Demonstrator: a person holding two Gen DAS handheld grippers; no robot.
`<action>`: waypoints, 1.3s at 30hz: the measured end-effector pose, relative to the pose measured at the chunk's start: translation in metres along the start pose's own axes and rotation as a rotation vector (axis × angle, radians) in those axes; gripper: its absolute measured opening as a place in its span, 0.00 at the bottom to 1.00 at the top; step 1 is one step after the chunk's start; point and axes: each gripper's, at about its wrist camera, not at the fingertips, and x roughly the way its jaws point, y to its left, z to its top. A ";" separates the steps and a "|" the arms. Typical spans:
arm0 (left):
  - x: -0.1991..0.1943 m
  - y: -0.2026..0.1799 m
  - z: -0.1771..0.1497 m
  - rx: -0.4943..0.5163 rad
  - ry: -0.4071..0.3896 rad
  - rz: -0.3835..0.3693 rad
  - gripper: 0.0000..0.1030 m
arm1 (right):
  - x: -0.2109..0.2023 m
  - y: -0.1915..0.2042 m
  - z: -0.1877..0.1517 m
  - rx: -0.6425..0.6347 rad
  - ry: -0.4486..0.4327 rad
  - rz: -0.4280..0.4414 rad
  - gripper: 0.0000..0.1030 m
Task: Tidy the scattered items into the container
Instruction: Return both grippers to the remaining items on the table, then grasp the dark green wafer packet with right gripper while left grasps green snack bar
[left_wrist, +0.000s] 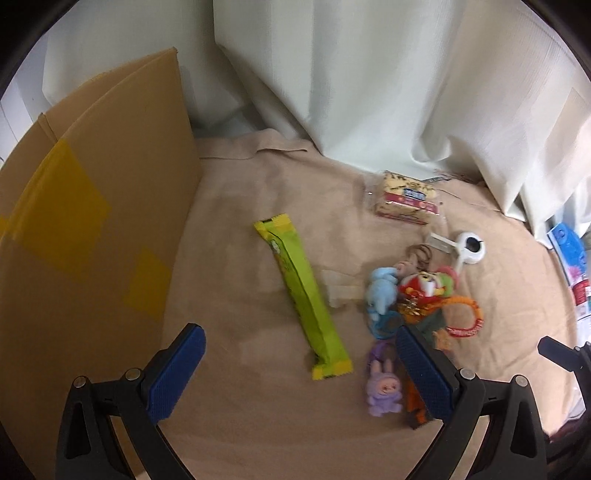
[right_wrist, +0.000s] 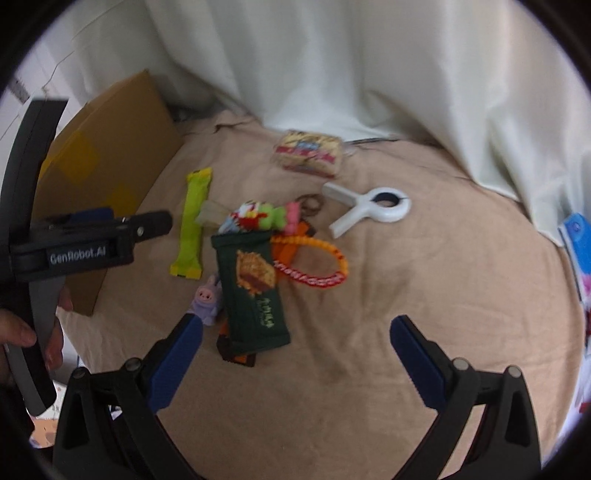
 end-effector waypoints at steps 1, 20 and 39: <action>0.002 0.002 0.000 -0.004 -0.002 -0.002 1.00 | 0.005 0.001 0.000 -0.007 0.007 0.022 0.98; 0.020 0.027 -0.007 -0.054 0.030 -0.014 1.00 | 0.060 0.009 0.010 -0.042 0.144 0.129 0.46; 0.052 0.003 -0.005 -0.041 0.136 0.028 0.94 | 0.001 -0.007 0.005 0.024 0.054 0.130 0.46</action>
